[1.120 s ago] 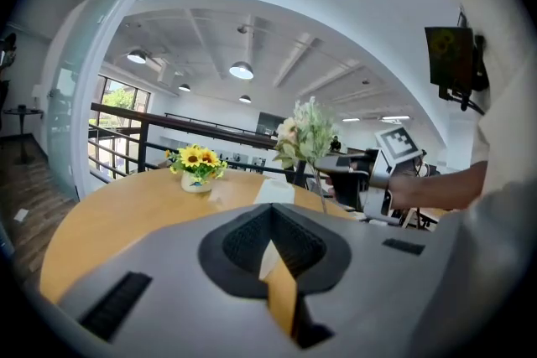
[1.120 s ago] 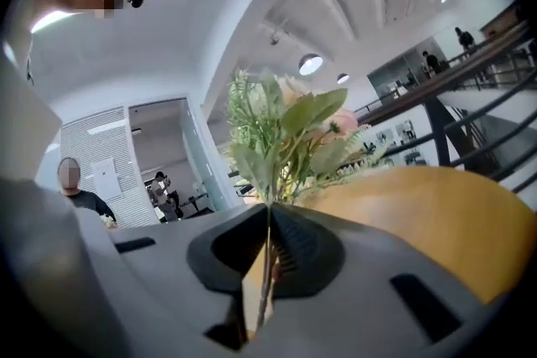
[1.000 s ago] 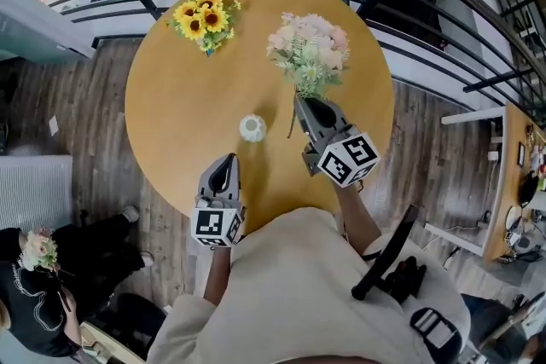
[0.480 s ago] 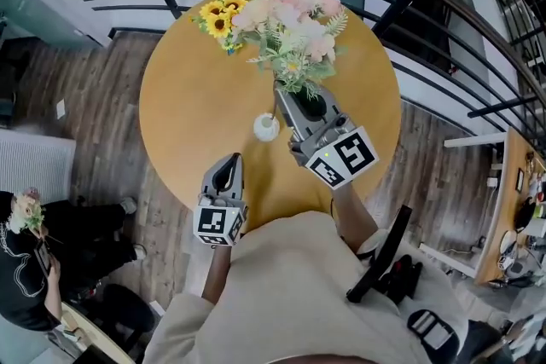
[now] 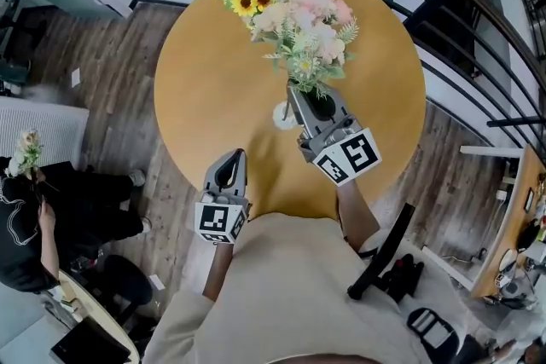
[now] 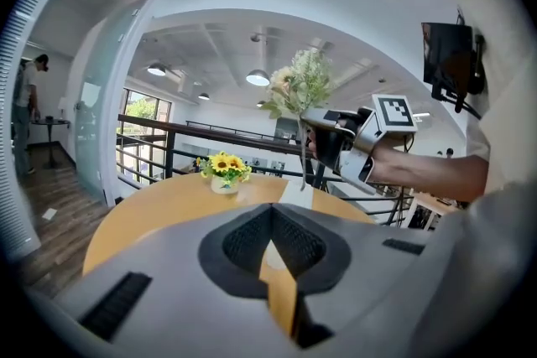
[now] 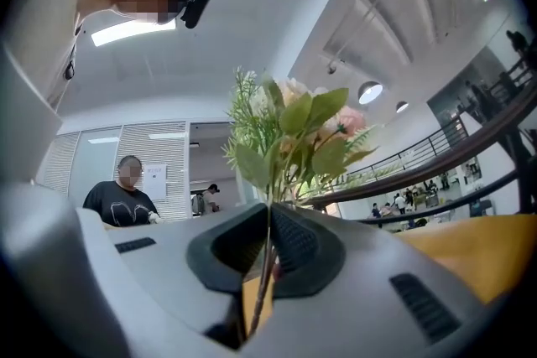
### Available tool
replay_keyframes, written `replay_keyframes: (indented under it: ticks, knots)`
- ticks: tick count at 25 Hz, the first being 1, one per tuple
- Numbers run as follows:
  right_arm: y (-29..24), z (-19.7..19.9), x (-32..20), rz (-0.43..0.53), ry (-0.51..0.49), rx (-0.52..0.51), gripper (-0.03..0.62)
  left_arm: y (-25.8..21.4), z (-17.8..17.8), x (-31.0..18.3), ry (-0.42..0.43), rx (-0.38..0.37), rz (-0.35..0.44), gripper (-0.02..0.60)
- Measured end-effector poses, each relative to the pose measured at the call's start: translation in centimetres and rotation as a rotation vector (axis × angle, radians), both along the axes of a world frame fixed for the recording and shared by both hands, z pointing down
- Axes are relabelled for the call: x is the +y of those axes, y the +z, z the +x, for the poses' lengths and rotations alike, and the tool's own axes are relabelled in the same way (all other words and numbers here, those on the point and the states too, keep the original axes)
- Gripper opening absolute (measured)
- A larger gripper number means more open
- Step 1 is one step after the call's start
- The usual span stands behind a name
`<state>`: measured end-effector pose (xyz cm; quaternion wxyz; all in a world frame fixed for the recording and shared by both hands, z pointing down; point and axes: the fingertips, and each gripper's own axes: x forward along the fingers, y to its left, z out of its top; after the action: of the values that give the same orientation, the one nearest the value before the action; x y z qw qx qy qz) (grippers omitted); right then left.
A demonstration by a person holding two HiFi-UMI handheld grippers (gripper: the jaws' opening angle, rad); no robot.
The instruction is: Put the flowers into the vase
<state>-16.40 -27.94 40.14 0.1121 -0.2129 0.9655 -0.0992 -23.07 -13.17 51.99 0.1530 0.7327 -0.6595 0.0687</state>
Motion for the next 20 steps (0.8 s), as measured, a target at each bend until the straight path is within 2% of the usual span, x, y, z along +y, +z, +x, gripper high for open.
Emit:
replay_keyframes:
  ticks: [4,7,16,20]
  knots:
    - [-1.5,0.3,-0.5,0.023,-0.003,-0.02,0.021,0.2,0.2,-0.2,-0.005,-0.002,-0.002,0.006]
    - [-0.3,0.4,-0.6,0.013,-0.005,-0.01,0.021,0.1,0.9,-0.5,0.004,-0.002,-0.001,0.006]
    - [6.1,0.0,2.1,-0.002,-0.009,0.125,0.023,0.7,1.6,-0.6,-0.001,0.0,-0.031,0.006]
    - [7.9,0.4,3.1,0.02,0.044,0.207,0.023,0.8,1.6,-0.6,-0.007,0.007,-0.034,0.006]
